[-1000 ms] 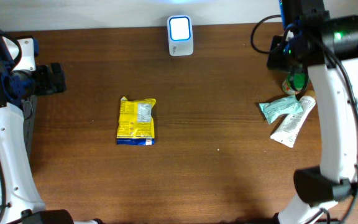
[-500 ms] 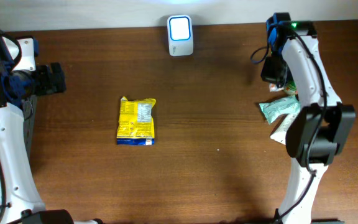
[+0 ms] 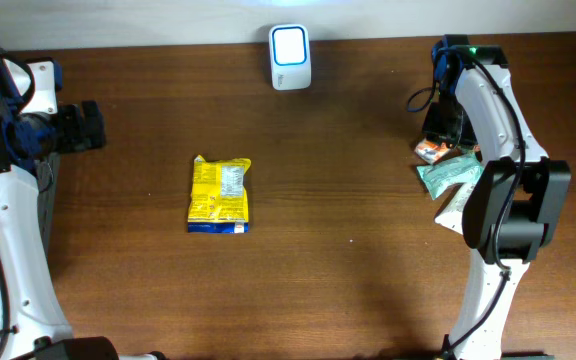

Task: Scan the item barcode
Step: 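Carry the orange pack right and drop it by the mint pack, then move both grippers toward the yellow bag in the center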

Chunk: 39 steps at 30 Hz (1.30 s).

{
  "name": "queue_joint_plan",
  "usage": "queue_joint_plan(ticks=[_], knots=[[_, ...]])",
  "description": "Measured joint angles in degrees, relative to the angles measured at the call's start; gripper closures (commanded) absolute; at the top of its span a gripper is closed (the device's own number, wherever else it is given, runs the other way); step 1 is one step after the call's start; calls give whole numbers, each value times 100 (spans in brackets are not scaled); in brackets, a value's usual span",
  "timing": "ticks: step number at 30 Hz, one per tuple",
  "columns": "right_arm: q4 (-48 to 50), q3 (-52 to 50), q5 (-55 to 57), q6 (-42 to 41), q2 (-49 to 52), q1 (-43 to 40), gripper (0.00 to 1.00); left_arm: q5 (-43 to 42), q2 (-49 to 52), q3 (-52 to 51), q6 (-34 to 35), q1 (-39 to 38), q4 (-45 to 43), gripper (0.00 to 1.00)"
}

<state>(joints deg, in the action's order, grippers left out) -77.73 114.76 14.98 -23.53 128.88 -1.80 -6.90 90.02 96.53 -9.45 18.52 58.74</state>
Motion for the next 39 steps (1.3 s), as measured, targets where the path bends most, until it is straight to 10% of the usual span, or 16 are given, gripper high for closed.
queue_joint_plan(ticks=[14,22,29,32,39], knots=[[-623,809,-2267,1235,-1279,2,52,-79,0,0,0,0,0,1],[-793,811,-3753,1976,-1578,326,50,-1958,0,0,275,4,166,1],[-42,103,-4046,2065,-1567,1185,50,-2437,0,0,372,-299,267,57],[339,-282,-4151,1961,-1558,1412,62,-2262,37,-87,525,-649,293,100],[1906,-1606,-4581,1296,-1530,1956,67,-1810,911,-721,708,-1331,256,100]])
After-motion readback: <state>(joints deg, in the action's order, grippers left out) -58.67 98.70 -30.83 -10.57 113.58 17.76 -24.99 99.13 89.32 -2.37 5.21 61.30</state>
